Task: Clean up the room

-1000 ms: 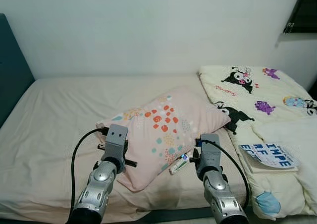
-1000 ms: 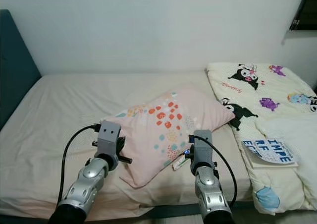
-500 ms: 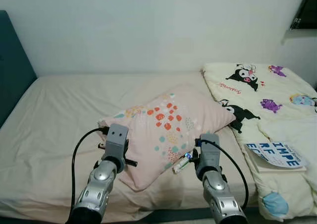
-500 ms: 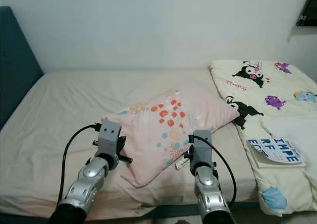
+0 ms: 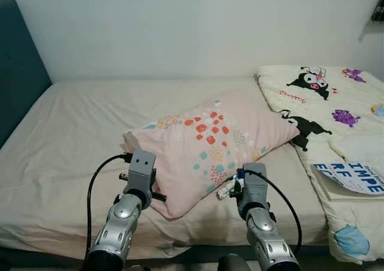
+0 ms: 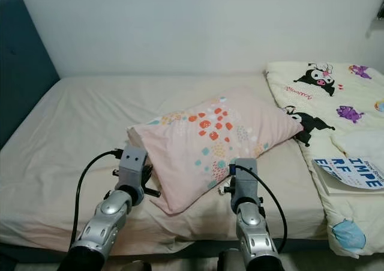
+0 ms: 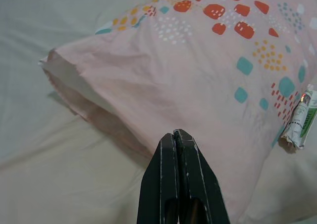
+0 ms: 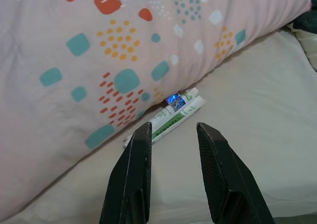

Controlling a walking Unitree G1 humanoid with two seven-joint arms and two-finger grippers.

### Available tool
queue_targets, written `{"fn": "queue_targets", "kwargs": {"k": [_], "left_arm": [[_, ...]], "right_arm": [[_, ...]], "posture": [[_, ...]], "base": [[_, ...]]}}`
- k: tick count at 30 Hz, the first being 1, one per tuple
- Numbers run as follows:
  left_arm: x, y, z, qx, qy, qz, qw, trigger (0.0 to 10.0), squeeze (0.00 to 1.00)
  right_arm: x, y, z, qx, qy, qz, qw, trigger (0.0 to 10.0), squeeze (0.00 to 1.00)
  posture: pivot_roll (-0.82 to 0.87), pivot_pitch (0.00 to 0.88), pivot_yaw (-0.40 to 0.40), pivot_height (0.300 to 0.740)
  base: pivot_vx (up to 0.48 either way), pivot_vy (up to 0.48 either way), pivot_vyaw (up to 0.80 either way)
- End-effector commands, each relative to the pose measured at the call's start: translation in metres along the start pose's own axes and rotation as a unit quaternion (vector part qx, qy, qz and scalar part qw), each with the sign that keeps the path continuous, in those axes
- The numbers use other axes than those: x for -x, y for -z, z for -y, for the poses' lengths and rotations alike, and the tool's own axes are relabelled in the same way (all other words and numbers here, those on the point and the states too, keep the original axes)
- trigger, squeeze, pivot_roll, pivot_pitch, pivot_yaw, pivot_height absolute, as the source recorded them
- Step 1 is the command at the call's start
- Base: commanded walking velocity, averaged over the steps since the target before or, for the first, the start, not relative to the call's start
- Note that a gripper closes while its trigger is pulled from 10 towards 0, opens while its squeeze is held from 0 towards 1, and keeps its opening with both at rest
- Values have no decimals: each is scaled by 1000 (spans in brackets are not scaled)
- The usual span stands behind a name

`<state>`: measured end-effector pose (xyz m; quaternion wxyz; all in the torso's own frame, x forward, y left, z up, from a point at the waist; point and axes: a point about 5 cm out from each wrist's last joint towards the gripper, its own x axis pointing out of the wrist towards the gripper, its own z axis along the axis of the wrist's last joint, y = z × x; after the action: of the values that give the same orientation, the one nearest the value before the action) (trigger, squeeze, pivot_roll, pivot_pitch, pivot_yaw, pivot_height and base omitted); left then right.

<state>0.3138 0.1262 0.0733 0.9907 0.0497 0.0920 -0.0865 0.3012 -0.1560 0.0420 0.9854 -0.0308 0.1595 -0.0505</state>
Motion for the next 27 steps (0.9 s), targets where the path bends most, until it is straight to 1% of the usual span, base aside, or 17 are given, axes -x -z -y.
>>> {"fn": "queue_targets", "kwargs": {"k": [1,13,14,16,17,18,19,20,21,22,25,27], "left_arm": [[-1,1,0,-4,4,-4,1000,10000,0],[1,2,2,-3,7,-5,1000,10000,0],[2,2,2,-3,8,-3,1000,10000,0],[2,2,1,-2,8,-2,1000,10000,0],[3,0,1,1,9,5,1000,10000,0],[3,0,1,1,9,5,1000,10000,0],[3,-2,0,5,12,12,1000,10000,0],[8,-10,-1,10,26,38,999,10000,0],[8,-10,-1,10,26,38,999,10000,0],[12,-16,-2,6,38,60,997,10000,0],[16,-21,-2,-1,43,76,996,10000,0],[23,-34,-3,-27,61,105,992,10000,0]], "right_arm": [[1,0,1,-11,2,-3,1000,10000,0],[2,1,3,-3,5,-4,1000,10000,0],[1,-1,3,0,4,-3,1000,10000,0],[0,-2,2,1,3,-3,1000,10000,0],[-3,-4,2,4,1,-3,1000,10000,0],[-3,-4,2,4,1,-3,1000,10000,0],[-5,-6,2,7,-1,-3,1000,10000,0],[-11,-13,4,8,-4,1,1000,10000,0],[-11,-13,4,8,-4,1,1000,10000,0],[-15,-20,6,7,-5,7,1000,10000,0],[-18,-24,8,8,-4,9,1000,10000,0],[-23,-30,11,3,0,12,1000,10000,0]], "posture": [[-6,0,-20,597],[-11,14,-24,592],[-12,33,-28,592],[-12,33,-28,592],[-11,51,-33,592],[-11,51,-33,592],[-11,51,-33,592],[-4,110,-46,587],[-4,110,-46,587],[3,145,-54,578],[4,155,-57,568],[25,217,-66,564]], "base": [[0,0,0],[0,0,0],[0,0,0],[0,0,0],[0,0,0],[0,0,0],[0,0,0],[0,0,0],[0,0,0],[0,0,0],[0,0,0],[0,0,0]]}}
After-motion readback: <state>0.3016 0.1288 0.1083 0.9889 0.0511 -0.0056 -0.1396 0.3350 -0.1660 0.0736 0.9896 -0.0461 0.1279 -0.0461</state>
